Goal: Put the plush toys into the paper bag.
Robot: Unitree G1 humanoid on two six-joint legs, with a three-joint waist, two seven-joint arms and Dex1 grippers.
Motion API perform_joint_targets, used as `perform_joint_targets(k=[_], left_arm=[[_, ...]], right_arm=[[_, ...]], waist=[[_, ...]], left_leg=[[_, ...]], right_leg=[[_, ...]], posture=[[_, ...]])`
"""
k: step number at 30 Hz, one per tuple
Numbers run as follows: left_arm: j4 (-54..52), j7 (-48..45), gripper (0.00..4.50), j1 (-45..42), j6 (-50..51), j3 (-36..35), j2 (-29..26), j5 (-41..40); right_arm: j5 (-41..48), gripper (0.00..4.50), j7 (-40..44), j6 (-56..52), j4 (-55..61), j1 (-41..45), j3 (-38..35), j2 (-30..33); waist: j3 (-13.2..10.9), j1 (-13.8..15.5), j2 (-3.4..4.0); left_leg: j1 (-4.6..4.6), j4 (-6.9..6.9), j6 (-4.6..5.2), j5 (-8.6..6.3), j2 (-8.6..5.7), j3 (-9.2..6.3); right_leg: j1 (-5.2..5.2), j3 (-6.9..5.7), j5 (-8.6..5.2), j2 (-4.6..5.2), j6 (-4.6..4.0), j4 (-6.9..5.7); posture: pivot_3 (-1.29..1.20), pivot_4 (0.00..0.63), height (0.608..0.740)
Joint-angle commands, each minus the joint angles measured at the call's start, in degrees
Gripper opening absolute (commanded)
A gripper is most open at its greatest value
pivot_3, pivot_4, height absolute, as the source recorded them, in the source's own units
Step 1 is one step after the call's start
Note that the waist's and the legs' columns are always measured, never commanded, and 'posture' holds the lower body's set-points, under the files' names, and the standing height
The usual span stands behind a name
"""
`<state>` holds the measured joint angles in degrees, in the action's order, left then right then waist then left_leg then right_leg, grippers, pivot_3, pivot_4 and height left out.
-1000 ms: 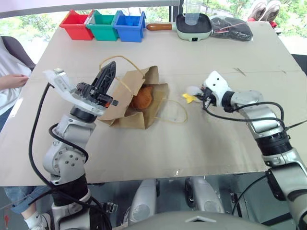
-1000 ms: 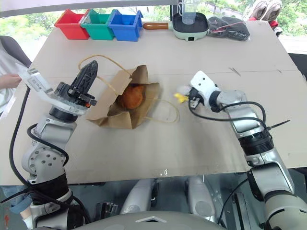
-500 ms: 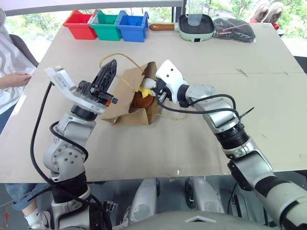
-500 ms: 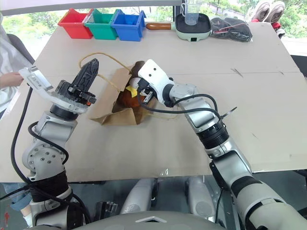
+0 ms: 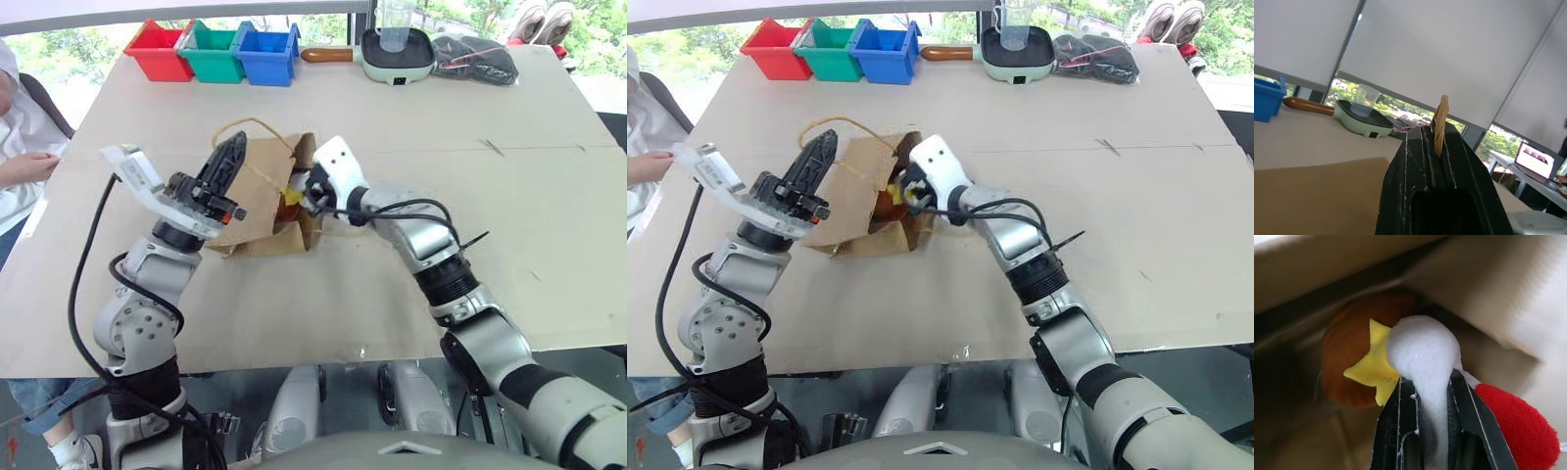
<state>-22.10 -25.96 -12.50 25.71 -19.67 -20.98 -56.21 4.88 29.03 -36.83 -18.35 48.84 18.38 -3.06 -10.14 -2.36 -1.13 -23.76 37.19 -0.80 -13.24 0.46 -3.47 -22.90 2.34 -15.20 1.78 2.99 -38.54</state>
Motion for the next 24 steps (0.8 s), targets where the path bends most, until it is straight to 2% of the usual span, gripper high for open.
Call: perform_joint_targets(k=[1,3,5,12,16,20,24], left_arm=[[-3.21,-0.26,0.0,-0.06,-1.64,-0.33,-0.12,0.16],[-3.39,-0.2,0.0,0.19,-1.75,-0.37,-0.08,0.1],[-3.93,-0.25,0.0,0.99,-1.84,-0.38,-0.03,0.0],[-6.32,-0.76,0.0,3.19,-1.39,0.51,0.09,-0.99],[-7.54,-0.9,0.0,2.93,-0.99,1.35,-0.25,-1.62],[-8.35,0.16,0.0,1.98,-1.2,1.83,-0.23,-1.54],[-7.96,1.77,0.0,-0.14,-1.08,1.61,0.07,-2.47]], right_arm=[[2.06,0.05,8.4,2.25,5.41,0.47,2.78,1.57],[3.41,0.05,11.06,1.18,7.69,-0.07,2.8,2.61],[3.31,0.05,9.63,1.5,6.47,0.57,1.03,2.63],[-0.1,0.05,2.07,8.58,-9.36,6.7,-2.14,-1.39],[-0.88,0.05,2.82,13.03,-16.64,8.94,-2.11,-3.71],[0.67,0.05,9.1,16.05,-13.85,7.14,-0.96,-4.28],[0.57,0.05,14.13,17.91,-3.36,1.8,0.73,-0.26]], waist=[[0.0,0.0,0.0],[0.0,0.1,0.0],[0.0,0.05,0.0],[0.0,-0.04,0.0],[0.0,-0.02,0.0],[-0.01,0.04,0.01],[-0.01,0.3,0.01]], left_leg=[[0.01,0.0,0.0,0.0,0.0,0.0],[-0.01,0.0,0.0,0.0,0.0,-0.03],[0.0,0.0,0.0,0.0,0.0,-0.04],[0.03,0.0,0.0,0.0,0.01,-0.01],[0.02,-0.07,0.0,0.0,0.02,-0.01],[-0.01,-0.07,0.0,0.0,0.02,0.0],[-0.02,-0.06,0.0,0.0,0.02,-0.06]], right_leg=[[0.0,0.0,0.0,0.0,0.0,0.0],[0.0,-0.02,0.0,0.01,0.0,0.0],[0.0,-0.02,0.0,0.01,0.0,0.0],[0.0,0.0,0.0,0.0,0.0,-0.02],[-0.02,0.0,0.0,-0.01,0.0,0.01],[-0.02,0.0,0.0,0.0,0.0,0.04],[0.0,-0.05,0.0,0.0,0.0,0.04]], posture=[[0.0,0.15,0.74],[0.0,0.15,0.74],[0.0,0.15,0.74],[0.0,0.15,0.74],[0.0,0.15,0.74],[0.0,0.15,0.74],[0.0,0.15,0.74]])
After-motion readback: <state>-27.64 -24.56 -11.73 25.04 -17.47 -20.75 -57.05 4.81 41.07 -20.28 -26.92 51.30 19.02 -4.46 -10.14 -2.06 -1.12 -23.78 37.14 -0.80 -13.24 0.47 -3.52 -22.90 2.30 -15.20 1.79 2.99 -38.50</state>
